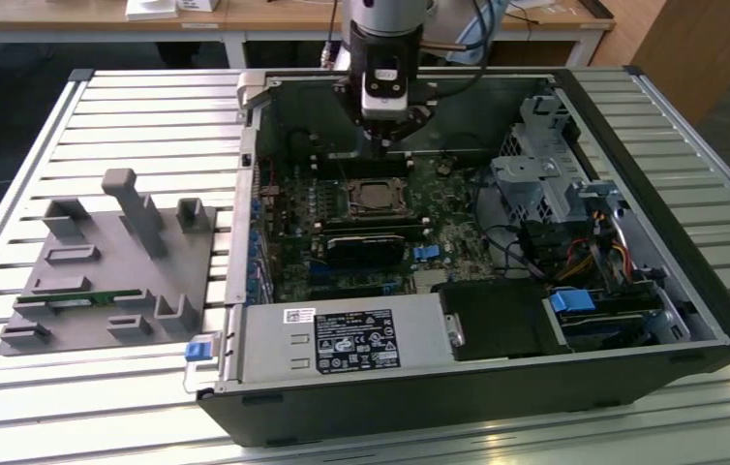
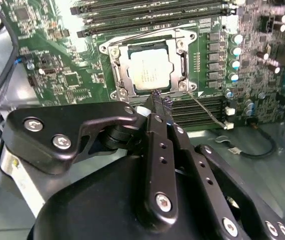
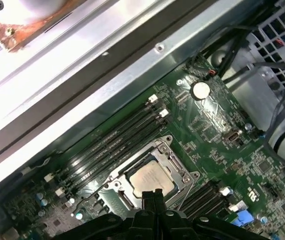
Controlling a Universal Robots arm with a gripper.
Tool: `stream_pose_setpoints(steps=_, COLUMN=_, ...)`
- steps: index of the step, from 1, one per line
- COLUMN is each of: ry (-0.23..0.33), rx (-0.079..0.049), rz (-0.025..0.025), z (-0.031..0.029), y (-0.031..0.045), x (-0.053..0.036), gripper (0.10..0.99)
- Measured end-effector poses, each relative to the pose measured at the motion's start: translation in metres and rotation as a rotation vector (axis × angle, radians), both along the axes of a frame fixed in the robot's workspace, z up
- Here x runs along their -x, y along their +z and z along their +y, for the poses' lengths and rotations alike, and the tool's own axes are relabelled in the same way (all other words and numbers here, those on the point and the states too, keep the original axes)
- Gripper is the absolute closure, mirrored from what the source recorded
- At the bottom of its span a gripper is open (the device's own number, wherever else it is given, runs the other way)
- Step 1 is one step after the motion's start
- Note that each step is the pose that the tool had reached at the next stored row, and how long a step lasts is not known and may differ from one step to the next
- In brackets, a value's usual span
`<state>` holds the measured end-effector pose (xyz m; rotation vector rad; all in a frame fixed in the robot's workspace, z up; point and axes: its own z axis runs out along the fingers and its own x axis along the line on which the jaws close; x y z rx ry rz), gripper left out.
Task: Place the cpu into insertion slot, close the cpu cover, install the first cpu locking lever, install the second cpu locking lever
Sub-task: 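Install the first cpu locking lever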
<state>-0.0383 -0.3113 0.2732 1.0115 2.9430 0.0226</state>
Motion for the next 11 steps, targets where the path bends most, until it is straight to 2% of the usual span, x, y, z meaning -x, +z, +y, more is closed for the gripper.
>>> stream_pose_setpoints(steps=11, ry=0.2, rx=0.0, rz=0.0, z=0.0, y=-0.0005, x=0.0, gripper=0.969)
